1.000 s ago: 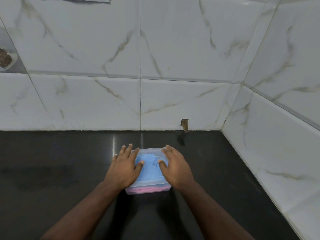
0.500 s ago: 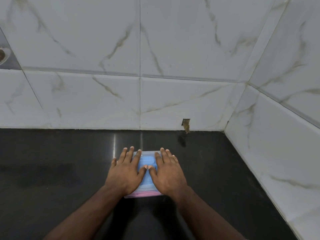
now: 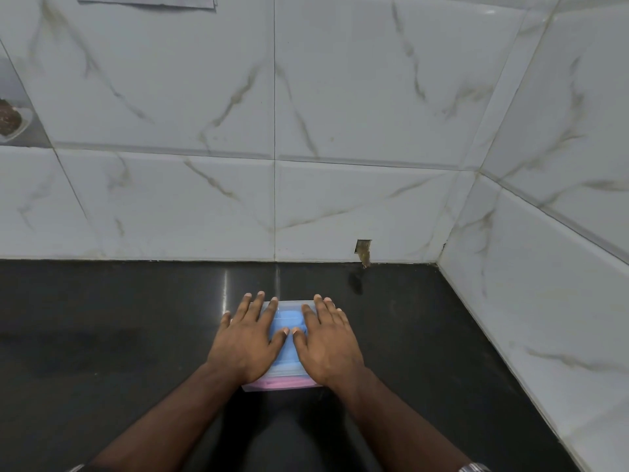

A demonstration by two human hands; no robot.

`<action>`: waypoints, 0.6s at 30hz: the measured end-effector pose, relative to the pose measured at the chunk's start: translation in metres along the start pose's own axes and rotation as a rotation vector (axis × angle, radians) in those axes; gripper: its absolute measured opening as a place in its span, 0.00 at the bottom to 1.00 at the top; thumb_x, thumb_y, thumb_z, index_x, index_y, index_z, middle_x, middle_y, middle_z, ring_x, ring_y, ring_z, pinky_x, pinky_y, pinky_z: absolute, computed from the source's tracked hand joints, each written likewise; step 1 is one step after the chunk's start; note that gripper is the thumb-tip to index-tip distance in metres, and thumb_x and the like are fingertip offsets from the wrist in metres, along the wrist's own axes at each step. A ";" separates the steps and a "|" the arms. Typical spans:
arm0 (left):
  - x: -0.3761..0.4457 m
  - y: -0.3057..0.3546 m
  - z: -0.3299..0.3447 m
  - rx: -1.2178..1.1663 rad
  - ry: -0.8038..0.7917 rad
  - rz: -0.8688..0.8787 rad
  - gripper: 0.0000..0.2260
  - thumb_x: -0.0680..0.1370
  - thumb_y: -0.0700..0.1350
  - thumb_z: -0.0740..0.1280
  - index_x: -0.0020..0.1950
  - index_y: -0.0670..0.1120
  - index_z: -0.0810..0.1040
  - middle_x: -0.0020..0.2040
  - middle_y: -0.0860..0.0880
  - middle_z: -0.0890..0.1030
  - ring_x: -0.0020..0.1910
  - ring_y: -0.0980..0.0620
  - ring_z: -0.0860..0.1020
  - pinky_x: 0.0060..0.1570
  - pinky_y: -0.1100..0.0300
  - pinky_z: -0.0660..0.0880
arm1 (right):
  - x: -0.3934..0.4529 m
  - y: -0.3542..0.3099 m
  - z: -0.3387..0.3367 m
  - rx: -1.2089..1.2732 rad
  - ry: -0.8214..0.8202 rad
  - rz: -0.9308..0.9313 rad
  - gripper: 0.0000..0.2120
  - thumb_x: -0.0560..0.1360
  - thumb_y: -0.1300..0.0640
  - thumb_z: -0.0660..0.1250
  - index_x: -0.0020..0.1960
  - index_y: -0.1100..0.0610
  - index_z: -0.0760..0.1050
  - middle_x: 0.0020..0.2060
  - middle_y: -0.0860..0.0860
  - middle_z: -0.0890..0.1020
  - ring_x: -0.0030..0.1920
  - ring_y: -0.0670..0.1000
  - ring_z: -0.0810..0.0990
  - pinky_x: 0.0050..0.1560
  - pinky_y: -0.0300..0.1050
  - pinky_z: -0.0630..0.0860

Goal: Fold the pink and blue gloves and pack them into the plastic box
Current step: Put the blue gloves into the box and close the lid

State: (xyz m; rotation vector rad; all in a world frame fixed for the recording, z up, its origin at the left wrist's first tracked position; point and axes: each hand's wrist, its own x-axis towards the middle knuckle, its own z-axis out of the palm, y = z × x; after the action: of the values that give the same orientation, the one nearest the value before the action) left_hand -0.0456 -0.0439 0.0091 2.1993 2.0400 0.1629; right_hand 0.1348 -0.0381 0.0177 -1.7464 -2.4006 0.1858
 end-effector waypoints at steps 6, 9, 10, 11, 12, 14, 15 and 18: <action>-0.019 0.015 -0.017 0.031 0.171 -0.013 0.28 0.83 0.60 0.44 0.81 0.51 0.59 0.81 0.50 0.59 0.81 0.48 0.52 0.78 0.42 0.47 | -0.016 -0.005 -0.013 0.075 0.091 -0.024 0.25 0.83 0.48 0.49 0.78 0.55 0.59 0.79 0.54 0.58 0.79 0.53 0.52 0.78 0.51 0.46; -0.046 0.022 -0.013 -0.012 0.205 0.075 0.32 0.81 0.58 0.39 0.78 0.49 0.67 0.79 0.48 0.66 0.80 0.46 0.58 0.77 0.43 0.52 | -0.042 -0.011 -0.008 0.078 0.101 -0.102 0.23 0.82 0.51 0.49 0.75 0.55 0.64 0.77 0.53 0.62 0.78 0.53 0.56 0.78 0.50 0.47; -0.054 0.024 -0.009 -0.001 0.180 0.092 0.33 0.80 0.57 0.38 0.78 0.49 0.67 0.79 0.49 0.65 0.80 0.46 0.57 0.78 0.44 0.52 | -0.052 -0.013 -0.005 0.079 0.104 -0.119 0.23 0.82 0.52 0.50 0.75 0.55 0.66 0.77 0.53 0.64 0.78 0.53 0.58 0.77 0.51 0.49; -0.061 0.025 -0.006 0.015 0.148 0.095 0.34 0.79 0.57 0.36 0.79 0.49 0.65 0.80 0.49 0.64 0.81 0.47 0.55 0.78 0.44 0.50 | -0.061 -0.015 -0.002 0.070 0.111 -0.129 0.22 0.81 0.53 0.53 0.73 0.56 0.69 0.75 0.53 0.68 0.76 0.54 0.62 0.76 0.52 0.52; -0.066 0.026 -0.003 0.025 0.124 0.083 0.34 0.79 0.57 0.35 0.79 0.49 0.65 0.80 0.49 0.63 0.81 0.47 0.54 0.78 0.45 0.50 | -0.068 -0.016 0.000 0.037 0.119 -0.137 0.21 0.79 0.55 0.58 0.70 0.56 0.73 0.72 0.53 0.72 0.74 0.54 0.67 0.75 0.53 0.58; -0.070 0.030 -0.004 0.039 0.116 0.047 0.33 0.80 0.56 0.38 0.78 0.47 0.67 0.78 0.47 0.66 0.79 0.44 0.59 0.77 0.43 0.53 | -0.077 -0.017 0.003 -0.016 0.137 -0.147 0.19 0.72 0.57 0.66 0.63 0.55 0.80 0.64 0.52 0.80 0.68 0.53 0.75 0.68 0.54 0.70; -0.071 0.032 -0.006 0.042 0.116 0.034 0.31 0.80 0.55 0.41 0.76 0.46 0.70 0.76 0.46 0.69 0.78 0.43 0.63 0.75 0.42 0.57 | -0.078 -0.017 0.004 -0.029 0.169 -0.160 0.19 0.70 0.58 0.67 0.60 0.55 0.82 0.62 0.51 0.82 0.66 0.53 0.77 0.66 0.54 0.72; -0.073 0.034 -0.003 0.059 0.121 0.033 0.29 0.81 0.54 0.44 0.75 0.46 0.71 0.75 0.46 0.71 0.77 0.42 0.65 0.75 0.40 0.60 | -0.078 -0.013 0.010 -0.076 0.246 -0.199 0.23 0.70 0.59 0.57 0.60 0.56 0.82 0.61 0.51 0.82 0.65 0.53 0.78 0.65 0.55 0.72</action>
State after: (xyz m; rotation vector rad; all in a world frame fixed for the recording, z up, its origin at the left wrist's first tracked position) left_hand -0.0184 -0.1188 0.0190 2.3133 2.0964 0.2485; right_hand 0.1441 -0.1160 0.0061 -1.4490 -2.4041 -0.1396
